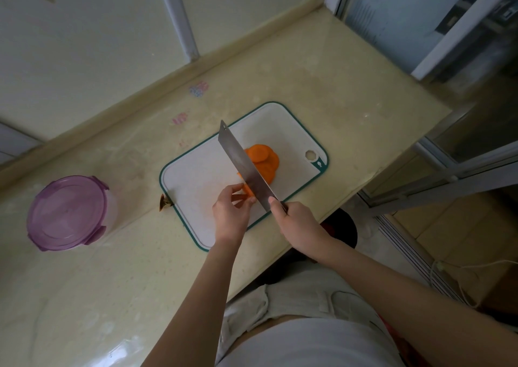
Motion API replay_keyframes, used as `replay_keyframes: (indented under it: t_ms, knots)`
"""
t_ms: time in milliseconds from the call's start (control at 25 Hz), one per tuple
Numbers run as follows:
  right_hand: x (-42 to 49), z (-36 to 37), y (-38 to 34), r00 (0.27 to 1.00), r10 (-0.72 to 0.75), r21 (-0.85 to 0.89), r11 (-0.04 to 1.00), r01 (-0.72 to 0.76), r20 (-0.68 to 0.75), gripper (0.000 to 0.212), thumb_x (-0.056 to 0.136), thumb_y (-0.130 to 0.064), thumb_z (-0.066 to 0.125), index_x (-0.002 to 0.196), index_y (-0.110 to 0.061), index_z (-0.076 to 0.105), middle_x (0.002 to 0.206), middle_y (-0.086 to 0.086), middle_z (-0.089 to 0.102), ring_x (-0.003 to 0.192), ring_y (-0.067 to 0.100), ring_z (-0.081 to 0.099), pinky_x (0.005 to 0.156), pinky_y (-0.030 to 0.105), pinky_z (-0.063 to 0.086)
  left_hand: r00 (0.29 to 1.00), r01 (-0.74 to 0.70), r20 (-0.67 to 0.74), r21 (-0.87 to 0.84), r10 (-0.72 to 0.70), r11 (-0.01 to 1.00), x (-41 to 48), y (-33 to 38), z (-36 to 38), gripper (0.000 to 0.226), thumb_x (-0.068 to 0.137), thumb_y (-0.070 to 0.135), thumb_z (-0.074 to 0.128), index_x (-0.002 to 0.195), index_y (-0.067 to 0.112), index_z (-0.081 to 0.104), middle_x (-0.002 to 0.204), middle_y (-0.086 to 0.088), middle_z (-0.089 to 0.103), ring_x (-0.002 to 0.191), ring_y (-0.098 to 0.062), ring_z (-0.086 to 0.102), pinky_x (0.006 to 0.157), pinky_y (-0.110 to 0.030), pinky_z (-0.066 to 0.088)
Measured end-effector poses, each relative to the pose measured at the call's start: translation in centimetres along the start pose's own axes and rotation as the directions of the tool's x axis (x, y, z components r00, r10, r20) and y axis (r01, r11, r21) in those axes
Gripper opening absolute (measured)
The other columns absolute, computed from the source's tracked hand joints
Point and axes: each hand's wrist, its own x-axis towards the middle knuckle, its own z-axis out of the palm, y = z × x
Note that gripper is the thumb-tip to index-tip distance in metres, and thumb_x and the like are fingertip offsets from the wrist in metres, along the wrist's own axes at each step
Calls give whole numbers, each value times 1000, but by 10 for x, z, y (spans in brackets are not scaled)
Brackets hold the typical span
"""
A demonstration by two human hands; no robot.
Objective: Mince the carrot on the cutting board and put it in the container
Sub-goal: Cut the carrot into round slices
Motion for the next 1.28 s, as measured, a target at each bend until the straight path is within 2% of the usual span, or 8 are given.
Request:
replay_keyframes:
  t_ms: [280,520,800,1080,1280]
  knots:
    - [9,0,-12,1000,18,-34,999,-18,18,51,100,-46,35,60,-15,39,55,-1,41,49,12,41,48,24,31,1000,-24,12,31,24,999,3,-3,0,30,82,11,69,111,14,60,104,1,64,93,-11,60,85,-22,50]
    - [18,0,-24,999,16,-19,1000,-15,51,50,99,-47,34,59,-18,38,55,-2,39,47,12,39,46,24,30,1000,-26,-2,29,26,999,3,-3,-2,32,83,11,68,114,8,60,107,-4,64,95,-14,62,81,-17,48]
    - [14,0,-25,998,-42,-91,995,46,45,50,101,-45,33,59,-17,38,56,-2,41,49,11,40,47,22,29,1000,-6,-14,-6,6,1000,2,-2,0,32,81,14,70,111,10,61,104,-4,65,95,-16,62,86,-28,53]
    - [2,-4,-8,998,64,-108,992,-61,24,49,99,-48,34,65,-14,43,63,1,46,56,13,46,50,25,31,1000,-4,-5,56,5,998,3,0,1,36,82,13,69,117,9,59,109,-5,65,96,-14,61,87,-24,49]
    - [7,-1,-8,999,46,-133,990,-44,9,49,99,-49,35,64,-15,42,64,1,47,57,14,47,50,25,31,1000,-13,1,58,13,998,6,0,0,32,82,13,70,112,10,60,107,-4,65,91,-12,60,79,-18,47]
